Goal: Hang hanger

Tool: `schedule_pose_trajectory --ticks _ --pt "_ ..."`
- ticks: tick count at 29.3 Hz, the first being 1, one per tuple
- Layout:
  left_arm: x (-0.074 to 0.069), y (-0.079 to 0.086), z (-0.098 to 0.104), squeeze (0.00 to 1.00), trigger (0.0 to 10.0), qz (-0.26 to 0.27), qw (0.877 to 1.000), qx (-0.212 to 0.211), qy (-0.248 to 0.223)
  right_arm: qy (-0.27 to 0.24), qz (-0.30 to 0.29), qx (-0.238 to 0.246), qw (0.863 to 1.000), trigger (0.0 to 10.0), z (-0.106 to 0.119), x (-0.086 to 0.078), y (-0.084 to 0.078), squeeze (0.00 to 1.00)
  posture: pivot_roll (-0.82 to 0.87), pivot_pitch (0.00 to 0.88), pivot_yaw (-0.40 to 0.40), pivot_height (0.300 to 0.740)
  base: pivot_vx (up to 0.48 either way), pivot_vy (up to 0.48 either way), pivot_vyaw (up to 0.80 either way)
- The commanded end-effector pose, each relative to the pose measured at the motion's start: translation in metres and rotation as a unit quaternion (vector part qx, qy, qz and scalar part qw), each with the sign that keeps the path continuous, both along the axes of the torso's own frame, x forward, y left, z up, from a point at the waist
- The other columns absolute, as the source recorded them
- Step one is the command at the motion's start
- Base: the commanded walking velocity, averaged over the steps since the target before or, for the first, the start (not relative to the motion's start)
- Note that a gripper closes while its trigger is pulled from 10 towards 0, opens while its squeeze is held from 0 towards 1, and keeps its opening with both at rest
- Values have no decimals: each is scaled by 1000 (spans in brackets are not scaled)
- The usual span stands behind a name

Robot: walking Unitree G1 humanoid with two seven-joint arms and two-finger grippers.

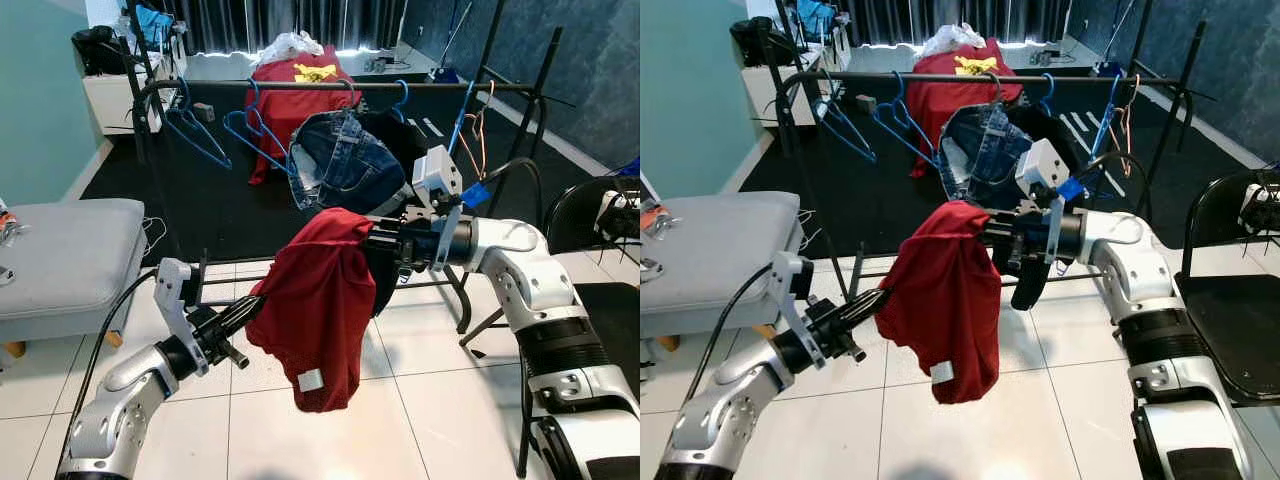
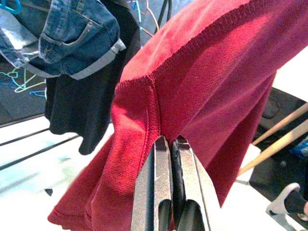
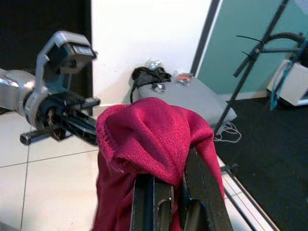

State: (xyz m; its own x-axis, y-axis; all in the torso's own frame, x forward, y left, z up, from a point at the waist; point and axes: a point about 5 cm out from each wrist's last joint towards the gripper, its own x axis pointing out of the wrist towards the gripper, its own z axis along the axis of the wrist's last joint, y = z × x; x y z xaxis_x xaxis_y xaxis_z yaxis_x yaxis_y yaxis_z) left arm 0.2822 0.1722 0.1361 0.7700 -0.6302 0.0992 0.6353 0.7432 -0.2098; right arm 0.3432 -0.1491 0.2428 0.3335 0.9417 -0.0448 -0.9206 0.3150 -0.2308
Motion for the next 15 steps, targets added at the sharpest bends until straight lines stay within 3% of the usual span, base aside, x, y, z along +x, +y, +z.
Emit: schedule_pose_trajectory --ticks 1,4,6,7,8,10,12,15 --pt "5 12 9 0 0 20 999 27 -10 -11 -25 1 1000 0 -2 0 -8 0 5 0 -25 740 0 0 0" --pt "11 24 22 0 0 36 997 64 -29 -11 -65 -19 998 0 -17 3 -12 0 7 0 -26 740 0 0 0" --pt "11 24 22 0 0 36 997 64 -29 -11 -65 -19 998 0 -17 3 -12 0 7 0 -26 740 0 0 0" --pt "14 32 38 0 0 32 994 94 -53 -1 -98 -24 995 0 -32 4 -14 0 11 1 -24 740 0 0 0" --pt "14 32 38 0 0 32 994 94 -53 -1 -98 -24 995 0 -32 4 -14 0 11 1 -24 740 0 0 0" --pt "14 40 71 0 0 2 986 137 -92 14 -145 -29 989 0 -57 3 -15 0 18 5 -20 740 0 0 0" --pt "14 40 71 0 0 2 986 137 -92 14 -145 -29 989 0 -57 3 -15 0 18 5 -20 740 0 0 0" --pt "8 40 94 0 0 -49 981 154 -105 19 -172 -13 985 0 -67 2 -12 0 17 8 -15 740 0 0 0"
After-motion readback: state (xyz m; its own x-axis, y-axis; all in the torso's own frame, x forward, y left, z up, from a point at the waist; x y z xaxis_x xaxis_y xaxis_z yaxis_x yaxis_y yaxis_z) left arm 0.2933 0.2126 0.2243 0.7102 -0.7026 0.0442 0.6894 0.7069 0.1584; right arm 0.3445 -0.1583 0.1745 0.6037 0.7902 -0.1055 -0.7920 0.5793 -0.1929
